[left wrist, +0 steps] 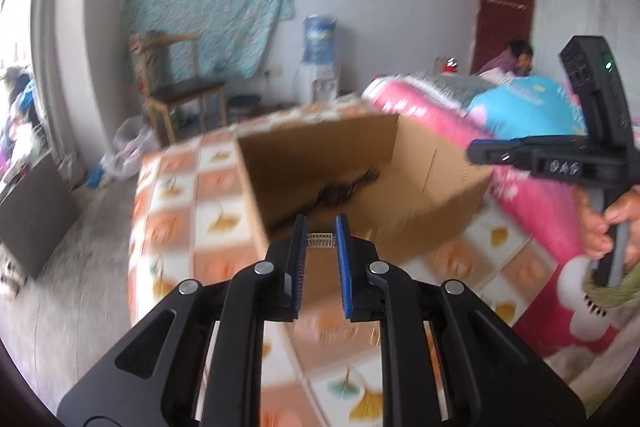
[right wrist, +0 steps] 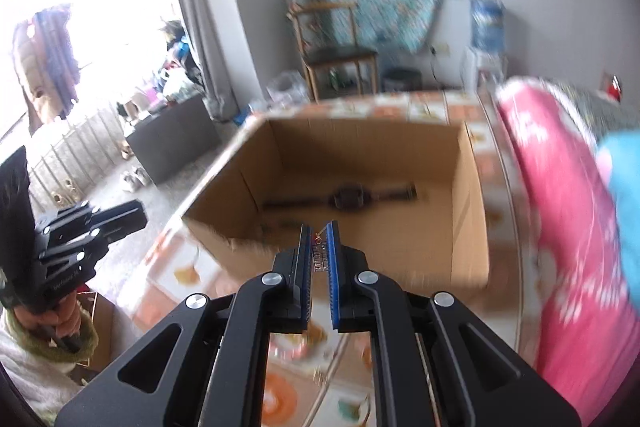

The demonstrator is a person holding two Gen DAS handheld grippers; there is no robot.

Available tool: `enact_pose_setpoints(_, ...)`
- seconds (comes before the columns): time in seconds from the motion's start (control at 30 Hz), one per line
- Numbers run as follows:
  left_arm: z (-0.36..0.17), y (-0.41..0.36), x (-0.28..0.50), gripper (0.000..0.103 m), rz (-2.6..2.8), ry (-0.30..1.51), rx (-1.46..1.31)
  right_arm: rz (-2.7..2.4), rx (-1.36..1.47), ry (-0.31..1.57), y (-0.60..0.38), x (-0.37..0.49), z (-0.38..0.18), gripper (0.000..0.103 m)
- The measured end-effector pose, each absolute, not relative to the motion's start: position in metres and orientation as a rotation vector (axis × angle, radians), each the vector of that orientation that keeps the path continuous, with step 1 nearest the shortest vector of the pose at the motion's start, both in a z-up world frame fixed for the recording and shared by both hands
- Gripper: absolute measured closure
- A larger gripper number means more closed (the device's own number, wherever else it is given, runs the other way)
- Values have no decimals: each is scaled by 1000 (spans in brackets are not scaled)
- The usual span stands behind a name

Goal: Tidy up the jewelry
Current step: 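Lift the gold spring earring with the right gripper over the box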

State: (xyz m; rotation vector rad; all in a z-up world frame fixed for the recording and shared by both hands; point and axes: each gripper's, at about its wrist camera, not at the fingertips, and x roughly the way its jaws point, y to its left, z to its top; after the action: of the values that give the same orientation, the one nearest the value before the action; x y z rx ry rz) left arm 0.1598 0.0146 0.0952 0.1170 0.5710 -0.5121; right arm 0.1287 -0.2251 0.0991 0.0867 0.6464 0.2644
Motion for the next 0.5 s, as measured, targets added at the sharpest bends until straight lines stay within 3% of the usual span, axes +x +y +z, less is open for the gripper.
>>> enact_pose_setpoints(0.17,103,-16,216,89,-603,651,121,326,88,706,-235,174,100,95)
enact_pose_setpoints(0.5,39,-93,334,89,-758,1150,3,388,164,1038,-256,266,46,95)
